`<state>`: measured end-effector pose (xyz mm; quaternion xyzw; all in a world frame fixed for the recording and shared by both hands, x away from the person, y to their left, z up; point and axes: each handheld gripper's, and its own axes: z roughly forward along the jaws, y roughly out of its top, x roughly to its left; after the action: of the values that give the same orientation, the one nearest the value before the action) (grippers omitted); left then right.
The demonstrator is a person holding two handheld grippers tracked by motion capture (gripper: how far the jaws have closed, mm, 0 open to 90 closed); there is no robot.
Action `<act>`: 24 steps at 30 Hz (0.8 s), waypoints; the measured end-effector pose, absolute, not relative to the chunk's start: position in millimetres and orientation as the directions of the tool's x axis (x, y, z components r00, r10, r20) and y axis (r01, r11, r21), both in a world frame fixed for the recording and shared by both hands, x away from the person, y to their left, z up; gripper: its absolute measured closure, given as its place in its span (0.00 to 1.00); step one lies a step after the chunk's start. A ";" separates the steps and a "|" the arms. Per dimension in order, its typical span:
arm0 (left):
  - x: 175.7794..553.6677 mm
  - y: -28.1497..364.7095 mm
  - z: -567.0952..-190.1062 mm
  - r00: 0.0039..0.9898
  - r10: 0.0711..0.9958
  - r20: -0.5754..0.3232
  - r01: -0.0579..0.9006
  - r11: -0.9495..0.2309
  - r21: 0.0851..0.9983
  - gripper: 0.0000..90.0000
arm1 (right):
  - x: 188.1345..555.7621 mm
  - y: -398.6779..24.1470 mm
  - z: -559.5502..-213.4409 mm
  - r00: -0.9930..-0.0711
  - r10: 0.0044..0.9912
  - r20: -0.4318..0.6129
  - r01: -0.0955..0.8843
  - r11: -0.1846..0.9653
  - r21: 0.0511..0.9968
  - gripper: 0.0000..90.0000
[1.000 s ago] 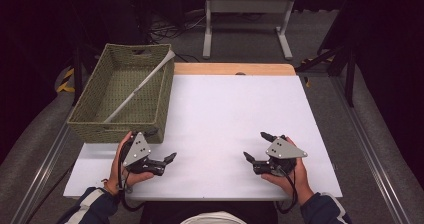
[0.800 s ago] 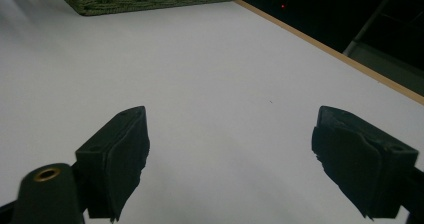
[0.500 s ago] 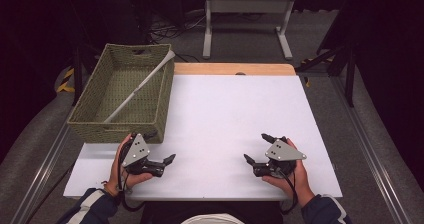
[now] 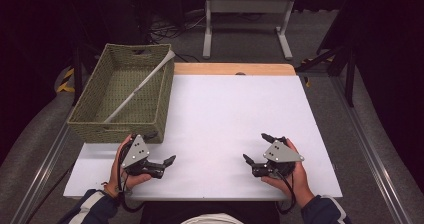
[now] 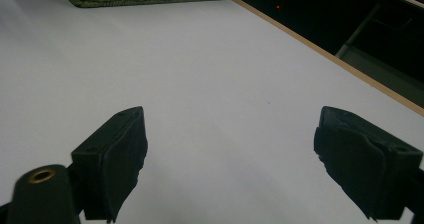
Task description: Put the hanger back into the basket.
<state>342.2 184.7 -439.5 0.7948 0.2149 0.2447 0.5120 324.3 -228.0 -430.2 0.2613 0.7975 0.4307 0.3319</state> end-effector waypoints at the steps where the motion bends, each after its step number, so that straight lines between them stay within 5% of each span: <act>1: 342.3 184.8 -439.3 0.788 0.591 0.172 0.091 -0.388 0.917 0.05 | 324.6 -227.7 -430.5 -0.643 0.701 -0.308 0.131 0.497 0.858 0.16; 24: 346.8 181.7 -441.5 0.795 0.581 0.171 0.101 -0.406 0.908 0.06 | 325.3 -229.6 -435.0 -0.629 0.701 -0.337 0.128 0.521 0.844 0.16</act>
<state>346.8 181.7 -441.5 0.8036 0.2124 0.2392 0.5019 325.3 -229.6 -435.0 0.2585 0.8011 0.4154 0.3447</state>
